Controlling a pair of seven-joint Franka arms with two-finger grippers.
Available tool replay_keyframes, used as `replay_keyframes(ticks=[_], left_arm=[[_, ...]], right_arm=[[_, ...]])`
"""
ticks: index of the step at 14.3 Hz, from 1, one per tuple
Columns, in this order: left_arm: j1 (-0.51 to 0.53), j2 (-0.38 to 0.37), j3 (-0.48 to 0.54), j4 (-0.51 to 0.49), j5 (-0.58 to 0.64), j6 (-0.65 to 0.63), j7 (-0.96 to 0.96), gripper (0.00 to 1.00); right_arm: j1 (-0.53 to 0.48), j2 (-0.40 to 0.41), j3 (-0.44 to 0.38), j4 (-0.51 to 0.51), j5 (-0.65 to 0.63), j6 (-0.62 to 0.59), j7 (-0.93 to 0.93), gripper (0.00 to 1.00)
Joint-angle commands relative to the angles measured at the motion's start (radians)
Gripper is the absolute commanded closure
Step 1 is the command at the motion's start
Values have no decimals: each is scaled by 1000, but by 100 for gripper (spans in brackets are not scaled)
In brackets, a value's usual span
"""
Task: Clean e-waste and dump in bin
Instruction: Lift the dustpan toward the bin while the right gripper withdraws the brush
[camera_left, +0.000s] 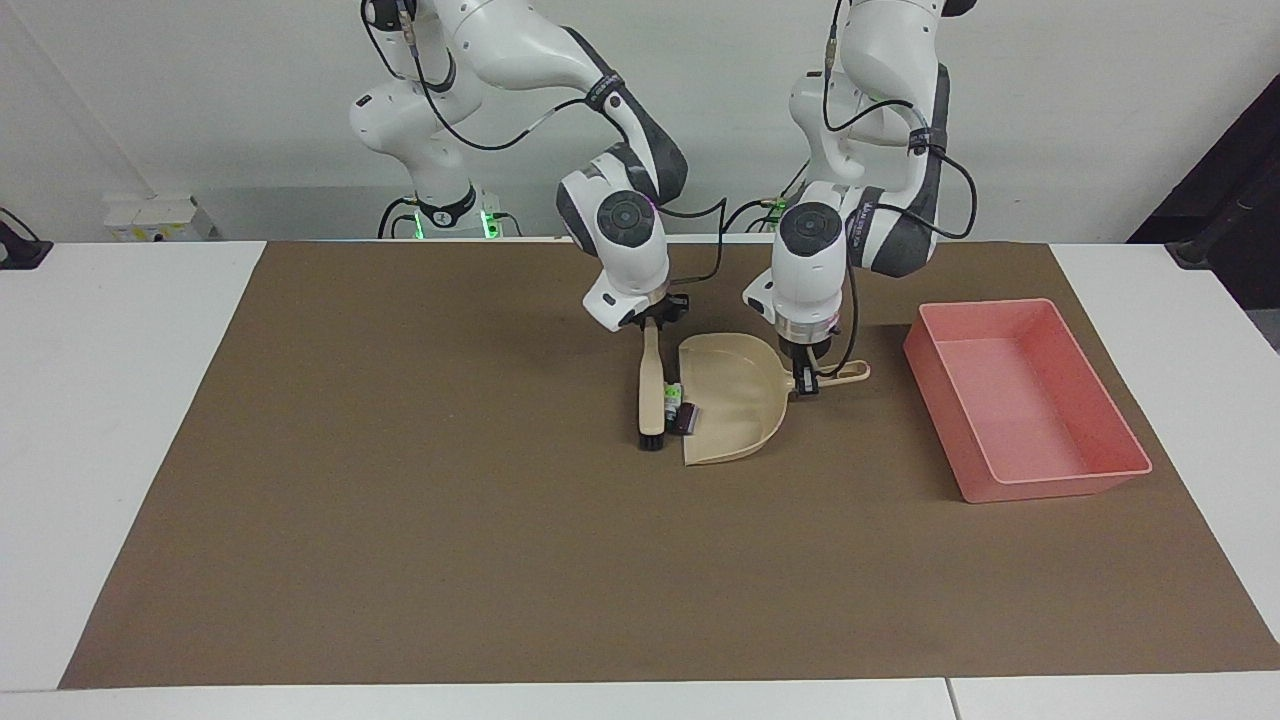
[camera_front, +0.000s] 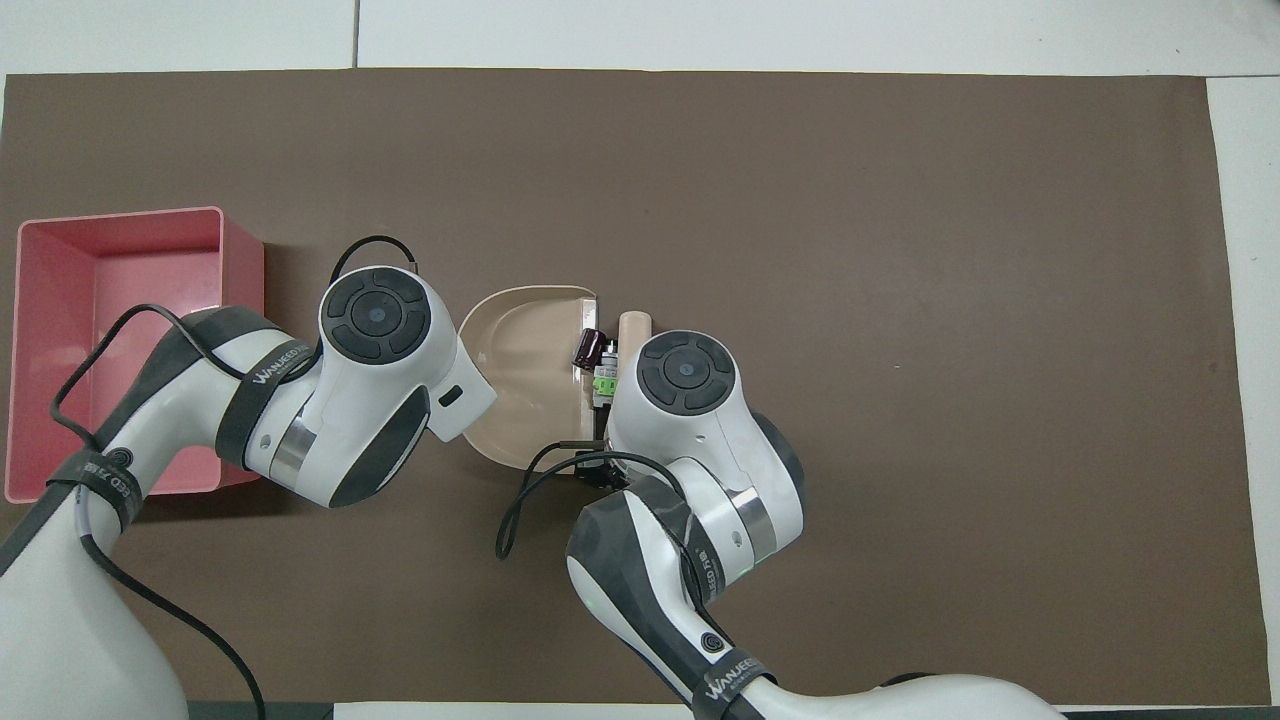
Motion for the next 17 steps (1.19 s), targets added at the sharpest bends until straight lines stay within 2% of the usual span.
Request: replay_keyframes(ticks=[1,8,11,12,14,17], left_arm=[[-14,-12,5,-23,24,12,-9,100],[-2,-13,5,-26,21,24,-4,100],[15,-12,3,-20,9,46,4,100],[23,-12,3,-20,3,53,23,100],[32,-12,5,-17,-38,67,75,100],[87,-41,8,-10,-141,66,196,100]], right_arm=[[16,30,-1,38,69,39,16,100],[45,44,-1,81,88,48,65,100],[33,47,-4,111,71,-15,71,100],[31,37,-10,101,54,-22,63,100],[-18,-12,-11,101,-48,-120,54,100],[-145,-126,-13,59,-133,-251,-106,100]])
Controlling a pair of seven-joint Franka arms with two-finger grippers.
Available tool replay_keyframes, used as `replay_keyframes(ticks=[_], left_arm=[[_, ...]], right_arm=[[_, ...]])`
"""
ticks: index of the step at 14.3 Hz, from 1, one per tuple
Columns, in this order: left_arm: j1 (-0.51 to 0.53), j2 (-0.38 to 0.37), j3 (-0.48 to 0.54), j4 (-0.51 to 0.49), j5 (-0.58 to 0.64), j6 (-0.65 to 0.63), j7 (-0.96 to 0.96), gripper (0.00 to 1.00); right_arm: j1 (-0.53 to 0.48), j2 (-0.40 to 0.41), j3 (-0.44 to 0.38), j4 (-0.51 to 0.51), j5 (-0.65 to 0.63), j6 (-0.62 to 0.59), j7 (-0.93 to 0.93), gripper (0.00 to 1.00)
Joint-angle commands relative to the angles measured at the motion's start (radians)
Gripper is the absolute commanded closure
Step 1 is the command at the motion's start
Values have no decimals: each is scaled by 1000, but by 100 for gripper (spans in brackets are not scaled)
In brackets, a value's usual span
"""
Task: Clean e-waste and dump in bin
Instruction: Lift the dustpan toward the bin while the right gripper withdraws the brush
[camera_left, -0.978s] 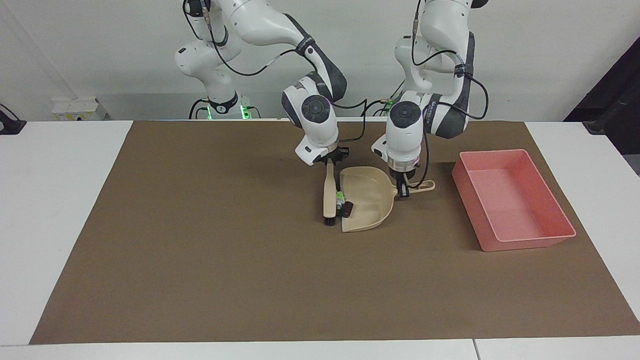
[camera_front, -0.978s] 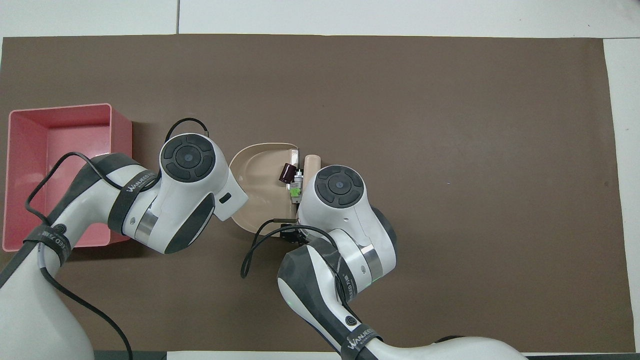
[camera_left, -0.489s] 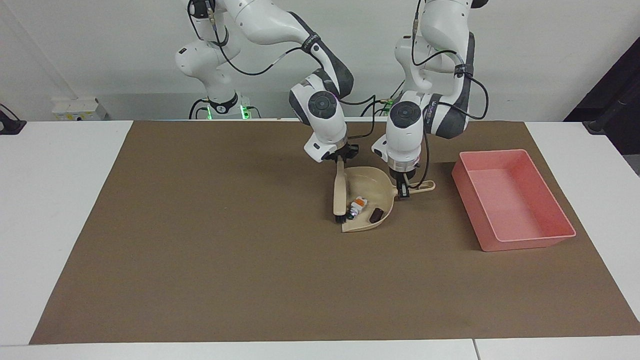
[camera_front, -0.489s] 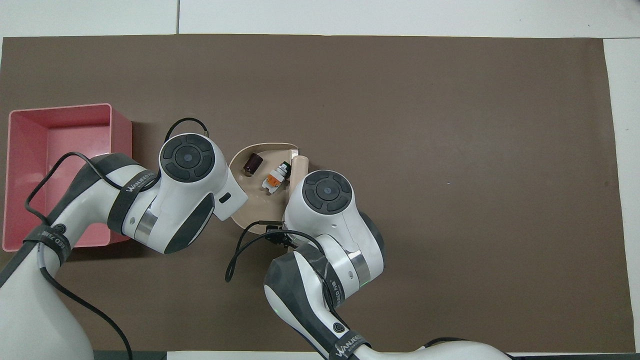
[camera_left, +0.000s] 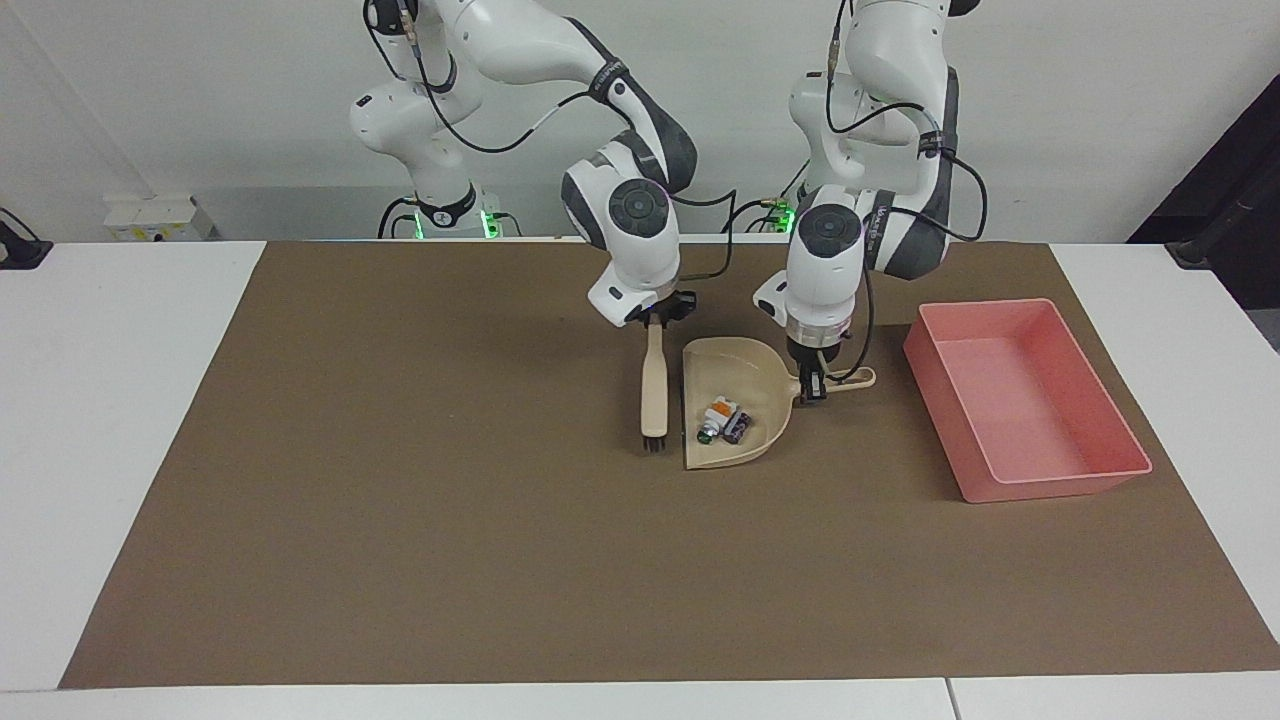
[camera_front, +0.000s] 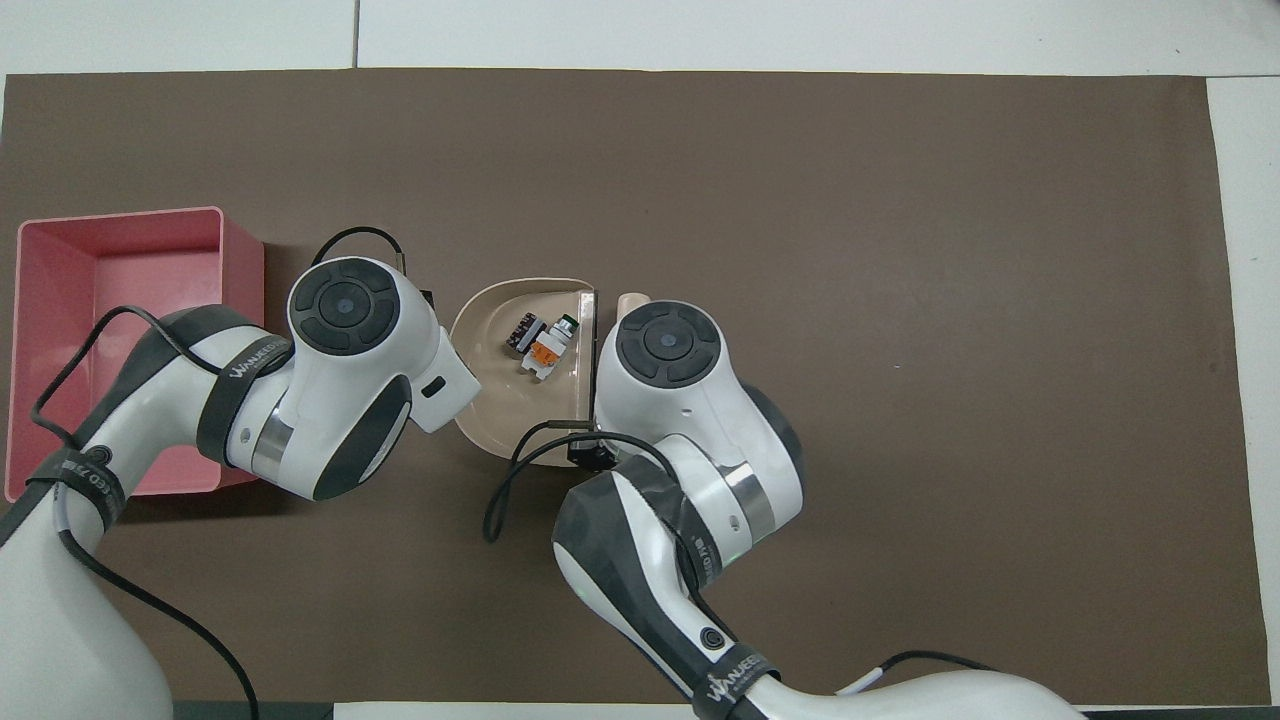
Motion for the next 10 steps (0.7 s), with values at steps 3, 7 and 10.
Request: replay_keyframes(ticks=[3,7,10], left_arm=[[95,-76,7,4,-135,-4,184,100],[214,-108,10,90,-195,-119,312,100],[343,-111,13,173,-202,-201,370,100]], right_arm=[[-221,-185,7,-112,-134,-131,-216,100],[-419,-262,7,-261,-167,-121,-383,100],[-560,-290,7,-336,-187,-73,-540,100]])
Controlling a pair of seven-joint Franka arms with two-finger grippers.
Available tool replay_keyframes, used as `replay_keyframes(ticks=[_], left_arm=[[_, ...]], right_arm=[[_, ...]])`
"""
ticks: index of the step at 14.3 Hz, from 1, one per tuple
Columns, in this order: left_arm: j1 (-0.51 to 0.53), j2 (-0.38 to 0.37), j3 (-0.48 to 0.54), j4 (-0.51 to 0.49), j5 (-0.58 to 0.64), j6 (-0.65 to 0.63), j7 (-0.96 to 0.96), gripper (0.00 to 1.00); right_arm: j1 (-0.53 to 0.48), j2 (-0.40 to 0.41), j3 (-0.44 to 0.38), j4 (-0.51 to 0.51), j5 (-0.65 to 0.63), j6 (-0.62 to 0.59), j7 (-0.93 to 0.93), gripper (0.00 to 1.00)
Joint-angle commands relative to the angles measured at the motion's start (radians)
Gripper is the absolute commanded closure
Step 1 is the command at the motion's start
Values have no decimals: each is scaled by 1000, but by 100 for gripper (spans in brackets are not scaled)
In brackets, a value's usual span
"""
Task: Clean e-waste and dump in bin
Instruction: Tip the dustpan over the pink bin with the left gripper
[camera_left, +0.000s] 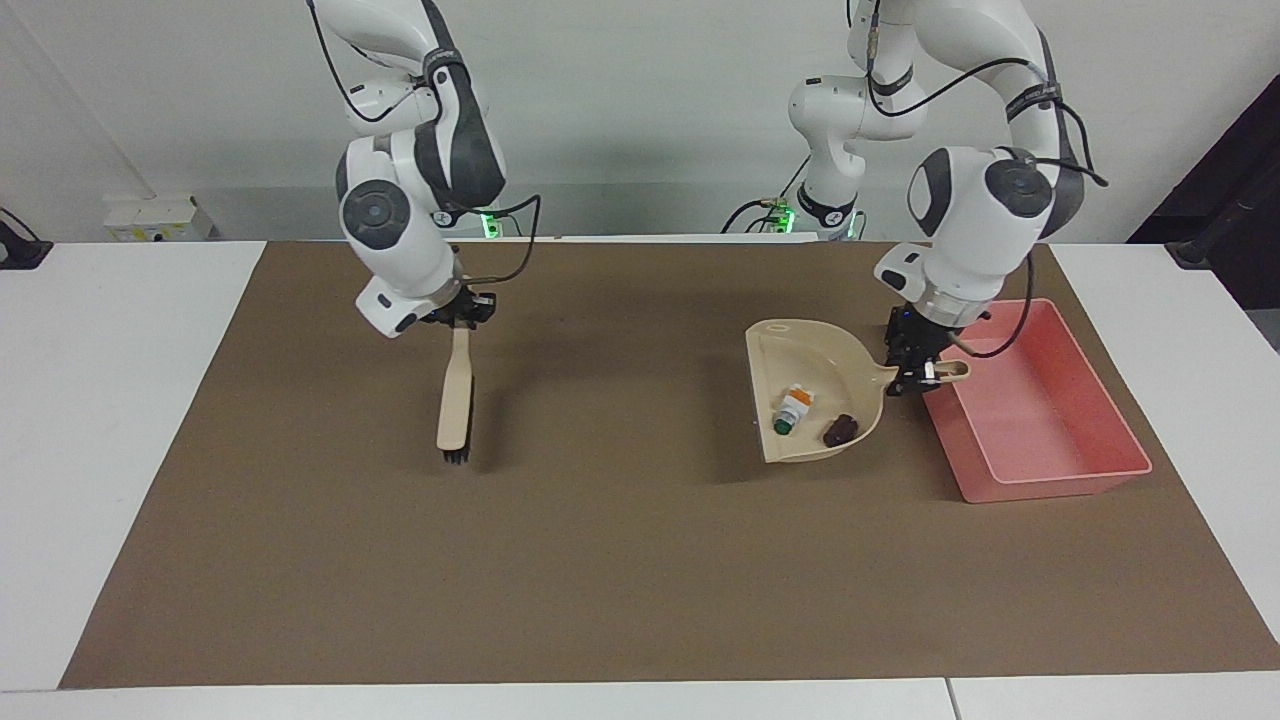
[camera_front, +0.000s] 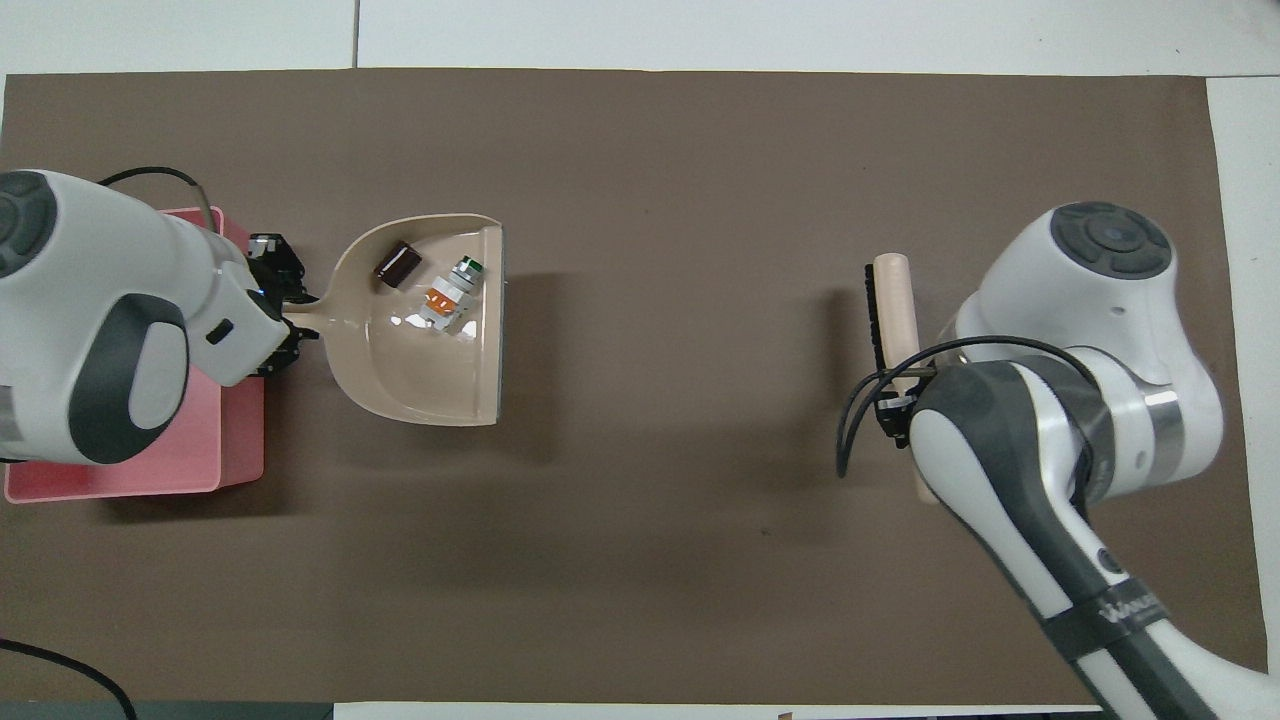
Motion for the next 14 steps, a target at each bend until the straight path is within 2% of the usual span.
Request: replay_keyframes(ticks=[1,4,7,8,10,14], left_arm=[[122,-2,-2,84,-26,-72,92,100],[257,20,0,159,-14,-103,125,100],[352,26,9,178,-9,-106,158,100],[374,27,11,181,53,-98,168,100],[366,46,9,183,278,-80,162,100],[351,47,9,161,411,-51,133,100]], right_arm=[[-109,-50,15,-90,-58,70,-109,100],[-197,-50,15,-102,-84,110,-172,100],[-271,-67,15,-174,-86,195,-248,100],[-283,-70,15,-196,-87,217,-251,100],[-292,-83,14,-222,-89,237,-251,100],[-300,-75,15,-230,-114,248,-252,100]])
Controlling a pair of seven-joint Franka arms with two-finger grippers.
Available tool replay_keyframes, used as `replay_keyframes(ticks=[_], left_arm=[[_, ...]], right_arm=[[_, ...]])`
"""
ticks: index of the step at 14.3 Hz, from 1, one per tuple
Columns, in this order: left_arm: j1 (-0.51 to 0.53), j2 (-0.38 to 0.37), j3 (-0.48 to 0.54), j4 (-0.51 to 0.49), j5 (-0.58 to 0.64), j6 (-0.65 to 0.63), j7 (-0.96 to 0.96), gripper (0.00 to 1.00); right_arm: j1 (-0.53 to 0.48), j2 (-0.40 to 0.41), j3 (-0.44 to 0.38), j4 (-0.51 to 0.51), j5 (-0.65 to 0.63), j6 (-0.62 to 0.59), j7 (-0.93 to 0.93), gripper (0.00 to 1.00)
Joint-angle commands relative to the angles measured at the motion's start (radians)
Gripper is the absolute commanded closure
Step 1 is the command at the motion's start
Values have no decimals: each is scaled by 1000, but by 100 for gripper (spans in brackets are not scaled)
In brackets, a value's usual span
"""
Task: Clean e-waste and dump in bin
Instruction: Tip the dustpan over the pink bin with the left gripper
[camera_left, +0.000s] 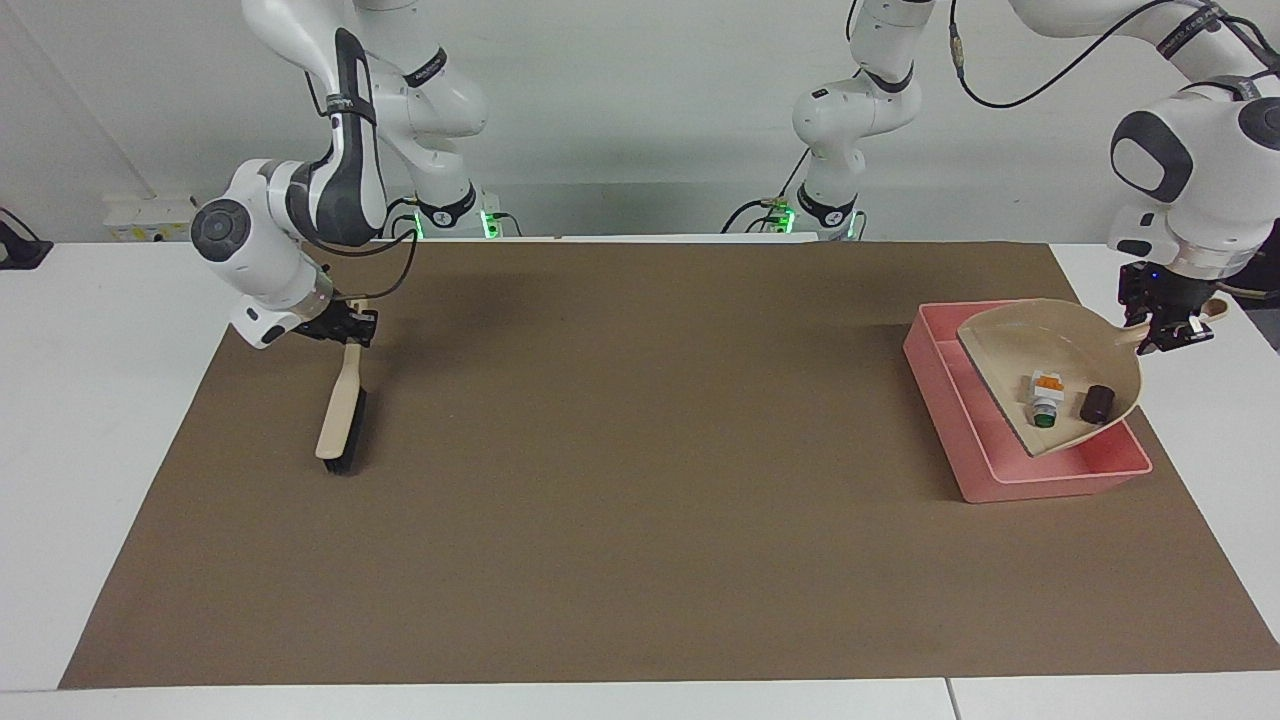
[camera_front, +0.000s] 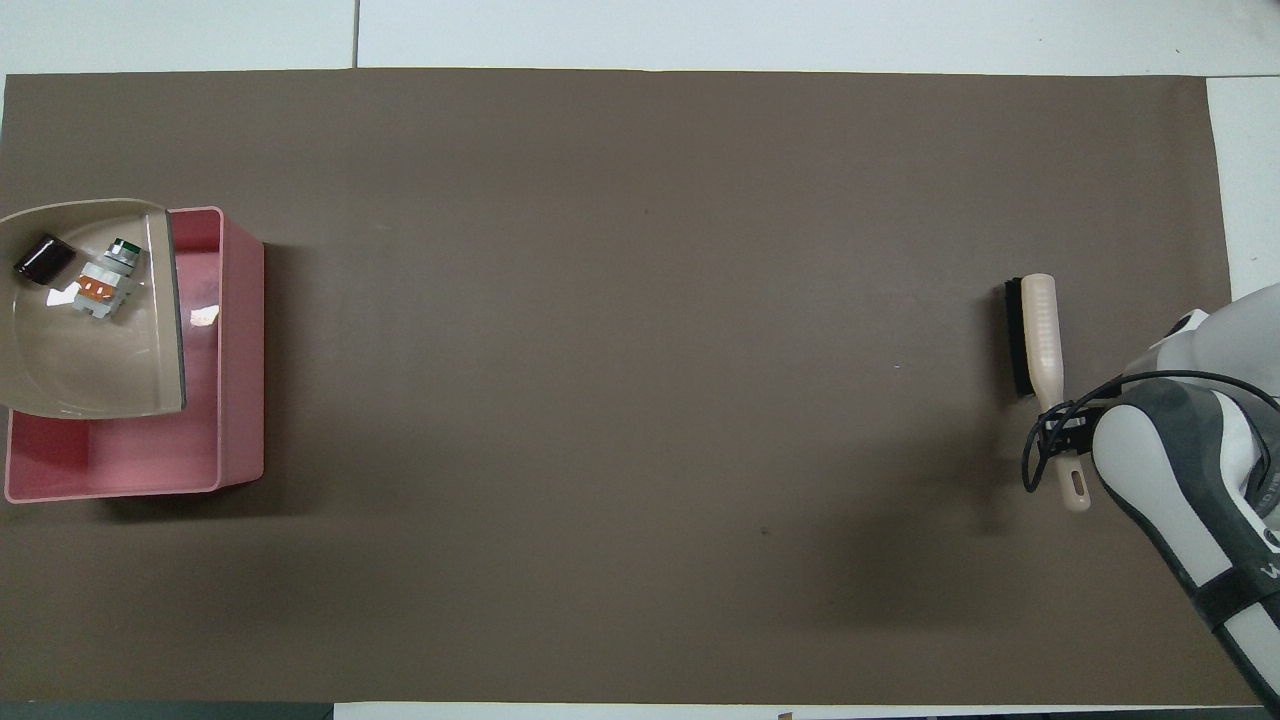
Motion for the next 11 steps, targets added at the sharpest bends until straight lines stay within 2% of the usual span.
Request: replay_keyframes(ticks=[1,3,8,11], left_arm=[[-45,10,0,-8,140,7,-55,100],[-89,-2,0,-57,242,7,-134,100],[-129,-15,0,-81,322,-13,-148,100],[-132,-21,-5,-55,342,-55,-146,100]], right_arm=[[-26,-25,13,-33,-18,12,-18,100],[-27,-25,13,-33,-31,6,-22,100],[-28,-25,13,-34,-37,6,-22,99],[-31,-27,13,-34,-37,6,-22,85]])
